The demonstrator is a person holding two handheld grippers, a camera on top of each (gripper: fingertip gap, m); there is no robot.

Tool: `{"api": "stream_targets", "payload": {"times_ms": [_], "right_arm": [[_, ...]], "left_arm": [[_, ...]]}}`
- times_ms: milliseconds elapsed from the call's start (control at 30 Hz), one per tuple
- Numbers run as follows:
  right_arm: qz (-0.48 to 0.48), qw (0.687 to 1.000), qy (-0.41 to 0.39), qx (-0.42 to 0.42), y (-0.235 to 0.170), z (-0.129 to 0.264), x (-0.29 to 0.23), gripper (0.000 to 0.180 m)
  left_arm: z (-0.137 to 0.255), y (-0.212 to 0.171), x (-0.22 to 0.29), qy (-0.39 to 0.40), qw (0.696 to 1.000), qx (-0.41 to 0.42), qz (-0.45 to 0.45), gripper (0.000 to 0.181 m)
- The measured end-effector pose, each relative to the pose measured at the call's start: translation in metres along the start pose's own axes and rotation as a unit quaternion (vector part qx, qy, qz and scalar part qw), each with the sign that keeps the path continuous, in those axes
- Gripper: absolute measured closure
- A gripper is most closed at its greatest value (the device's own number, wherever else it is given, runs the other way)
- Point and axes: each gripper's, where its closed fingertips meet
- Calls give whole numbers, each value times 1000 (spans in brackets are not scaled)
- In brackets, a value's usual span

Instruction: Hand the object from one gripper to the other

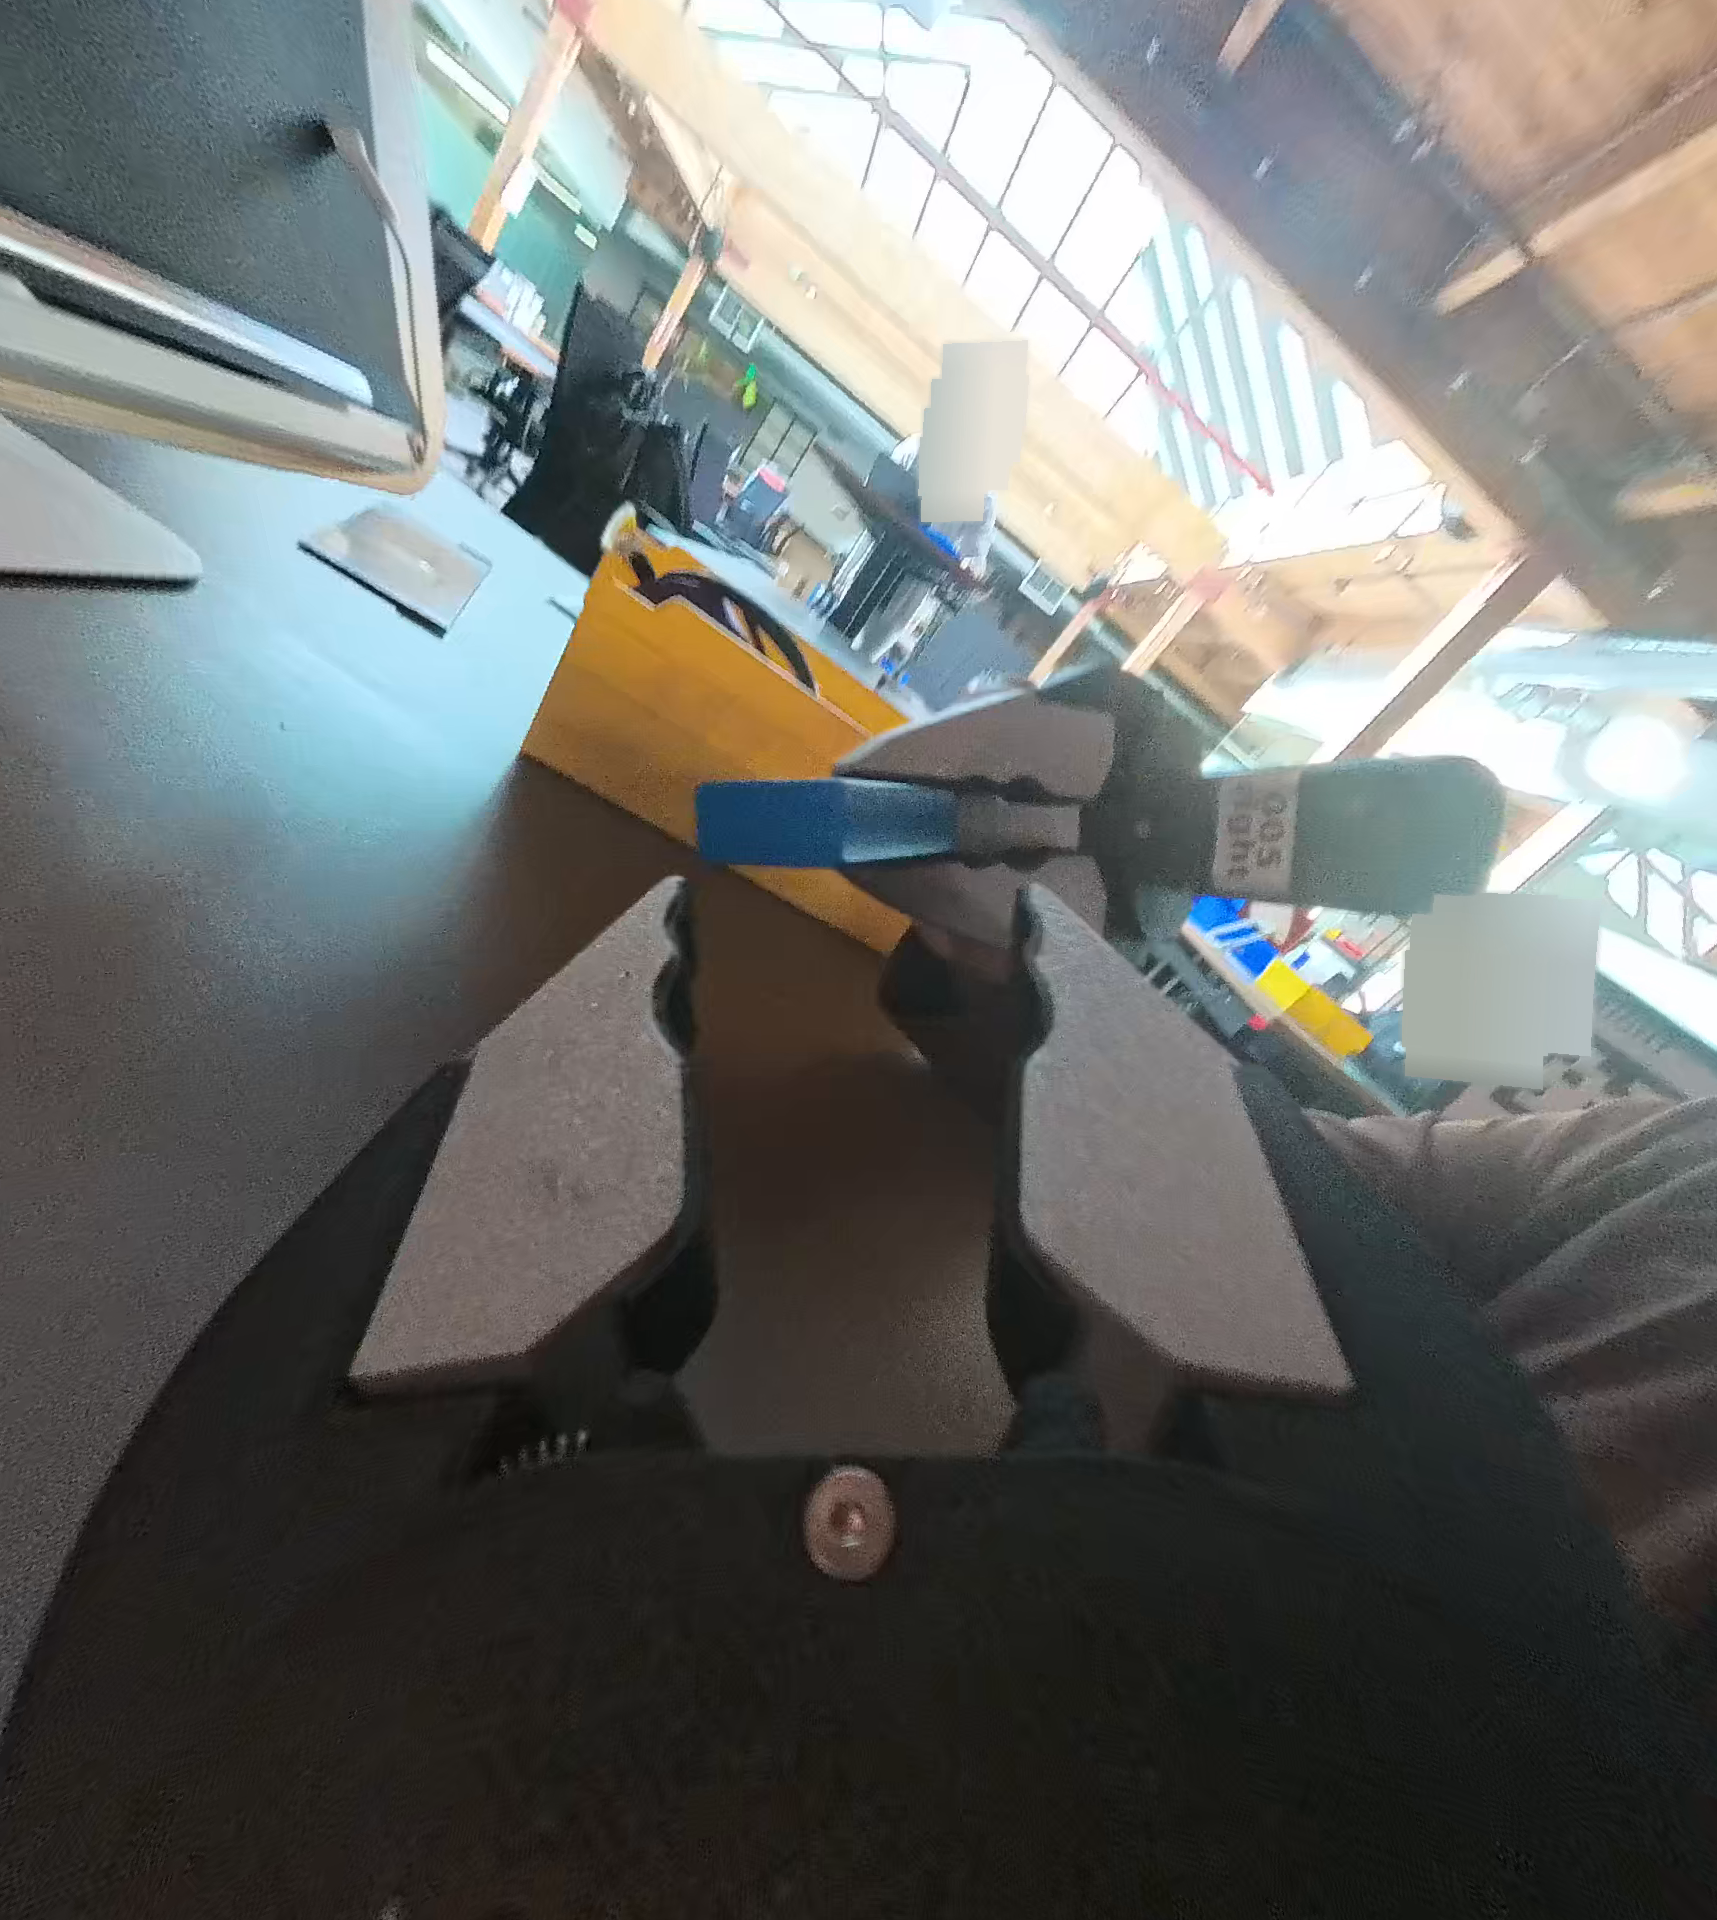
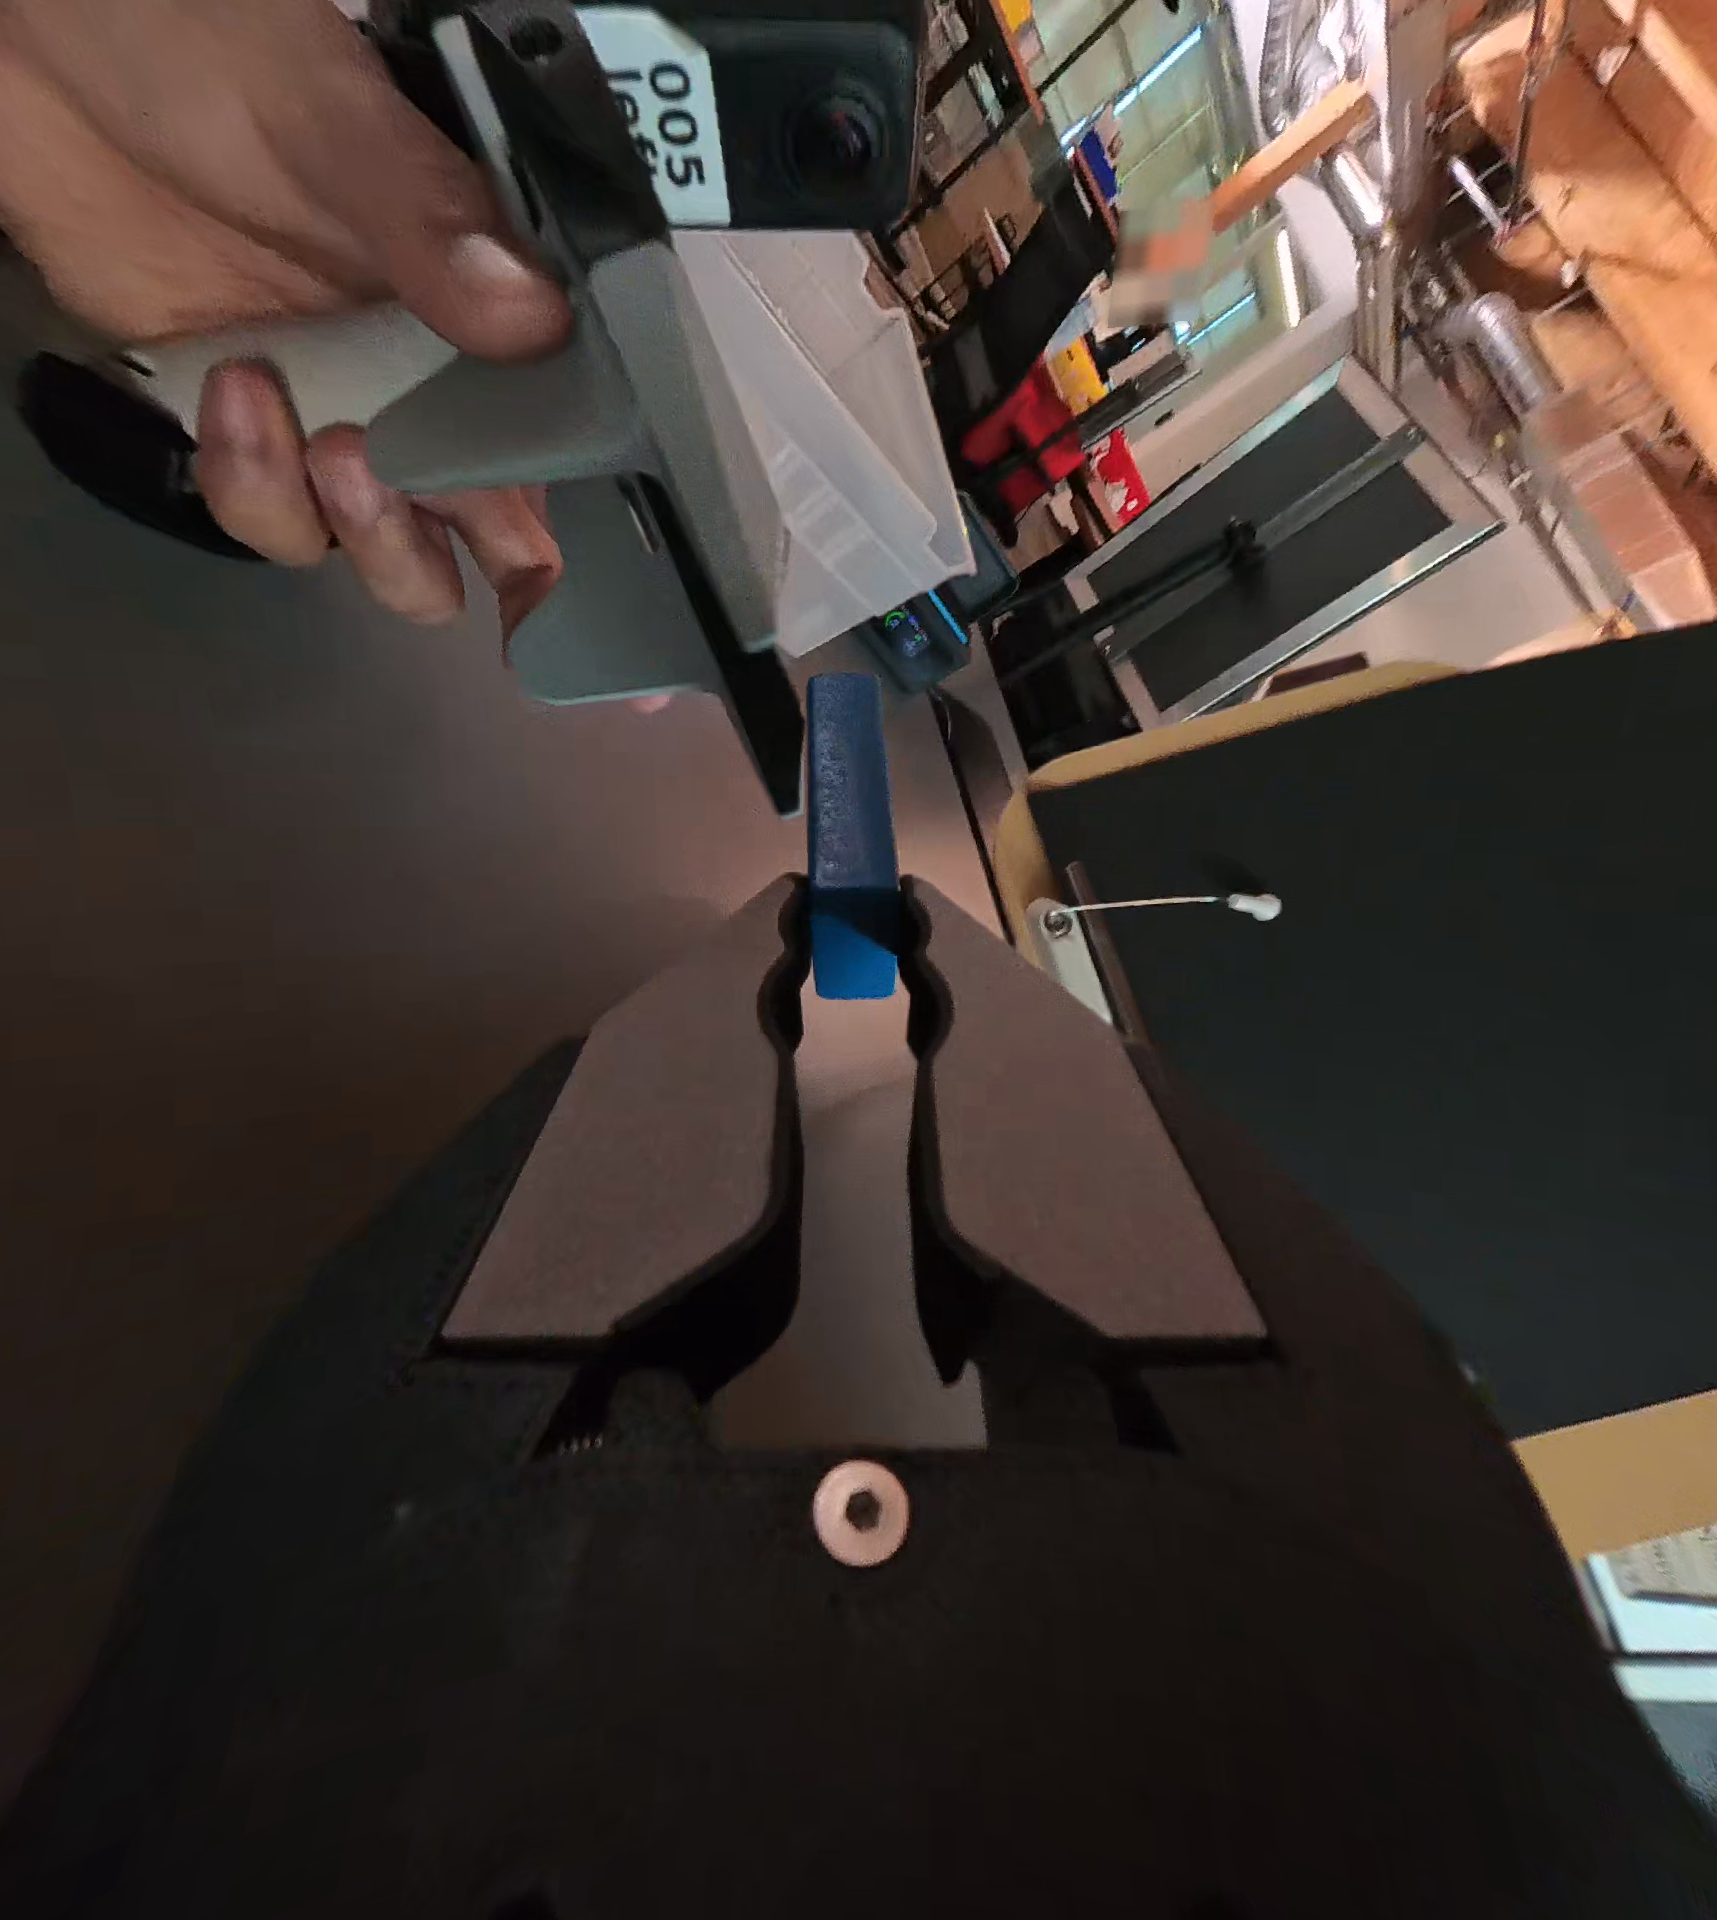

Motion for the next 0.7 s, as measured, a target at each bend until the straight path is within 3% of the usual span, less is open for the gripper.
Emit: {"api": "stream_targets", "payload": {"times_ms": [133, 233, 333, 433, 600, 700], "right_arm": [[45, 998, -12, 32, 15, 4, -6, 167], [61, 998, -15, 31, 18, 2, -11, 167], [60, 997, -12, 44, 22, 3, -14, 167], [16, 999, 0, 39, 18, 2, -13, 167], [-125, 985, 101, 62, 20, 9, -18, 156], [-149, 979, 110, 80, 21, 11, -14, 153]], "left_arm": [[6, 7, -1, 4, 1000, 18, -14, 129], [3, 6, 11, -34, 999, 17, -1, 130], [1, 4, 12, -32, 999, 12, -19, 145], [4, 9, 18, -37, 998, 20, -51, 151], [6, 8, 26, -26, 989, -5, -147, 151], [5, 11, 30, -11, 982, -8, -188, 151]]}}
Point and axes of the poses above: each gripper's, where its closed fingertips meet, z back along the fingers, y out of its top, x = y × z across the jaws, and after that the axes turned 10 degrees about -z, right-handed
